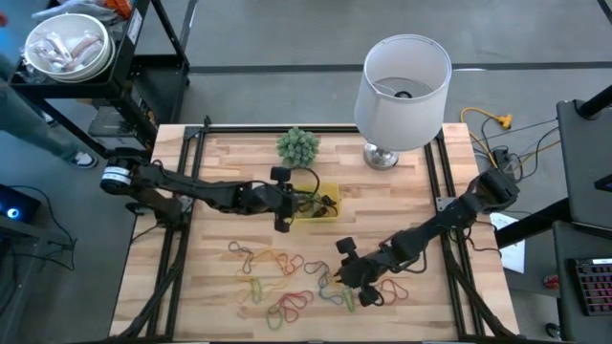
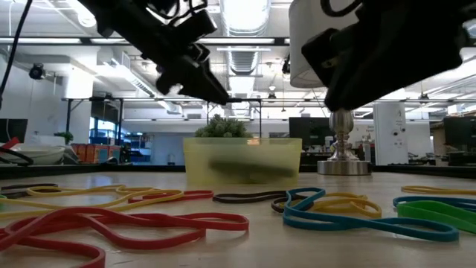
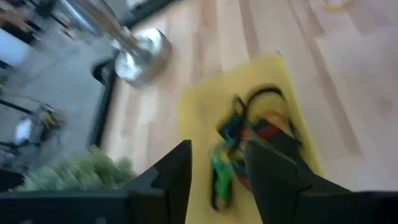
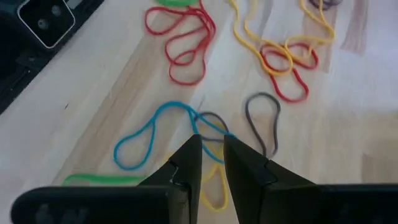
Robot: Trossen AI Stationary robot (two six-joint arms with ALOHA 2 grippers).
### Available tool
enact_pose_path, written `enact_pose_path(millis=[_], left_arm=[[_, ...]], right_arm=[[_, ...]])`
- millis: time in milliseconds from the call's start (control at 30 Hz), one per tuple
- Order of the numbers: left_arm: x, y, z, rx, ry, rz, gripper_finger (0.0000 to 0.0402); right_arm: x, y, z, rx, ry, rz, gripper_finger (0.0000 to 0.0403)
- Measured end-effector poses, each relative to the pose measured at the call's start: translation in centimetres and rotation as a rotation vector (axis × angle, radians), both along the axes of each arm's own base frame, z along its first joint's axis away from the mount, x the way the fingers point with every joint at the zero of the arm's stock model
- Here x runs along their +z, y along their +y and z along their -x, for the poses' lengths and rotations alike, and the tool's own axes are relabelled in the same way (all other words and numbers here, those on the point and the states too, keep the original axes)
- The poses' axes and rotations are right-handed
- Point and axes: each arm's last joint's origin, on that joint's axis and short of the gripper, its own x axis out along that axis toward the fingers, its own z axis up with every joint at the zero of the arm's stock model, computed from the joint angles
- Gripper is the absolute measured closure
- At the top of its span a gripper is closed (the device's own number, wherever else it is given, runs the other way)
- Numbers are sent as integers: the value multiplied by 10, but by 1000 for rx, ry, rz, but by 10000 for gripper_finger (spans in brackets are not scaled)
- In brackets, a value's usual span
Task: Pick and place rubber bands into bin
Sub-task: Put the blue rubber band into the yellow bin
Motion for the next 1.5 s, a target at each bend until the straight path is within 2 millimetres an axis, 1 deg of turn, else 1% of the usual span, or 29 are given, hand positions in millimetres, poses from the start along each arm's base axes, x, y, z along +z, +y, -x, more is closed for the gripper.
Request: enact_pose_path(millis=[133,200,300,400,500,567,633,800,867,933,1100,1500], left_arm=[[2,-8,10,27,33,80,267],[2,-14,13,34,33,119,267],[-3,-27,20,17,63,151,267],[-9,-40,27,-16,72,166,267],[-17,-49,34,-25,74,199,267],[-22,-54,41,-40,107,193,267],[-20,-58,44,-54,79,196,267],[-14,-60,55,-28,42,188,267],[-9,-60,57,-27,17,194,267],[-10,-60,61,-26,15,202,267],[-10,-61,61,-21,14,211,267],[-11,-61,61,-22,15,211,267]], right_arm=[[-11,-4,-6,3,18,33,343],[-13,-8,-9,-22,22,25,345],[-18,-14,-15,-76,26,-7,340],[-28,-18,-20,-108,41,-15,326],[-37,-21,-23,-125,63,-10,309],[-43,-22,-24,-131,80,-7,298],[-47,-23,-26,-133,95,-3,287],[-46,-24,-27,-130,95,-27,269],[-46,-24,-27,-134,96,-37,266],[-45,-23,-28,-129,92,-50,264],[-45,-22,-28,-112,99,-71,264],[-45,-22,-29,-125,97,-99,291]])
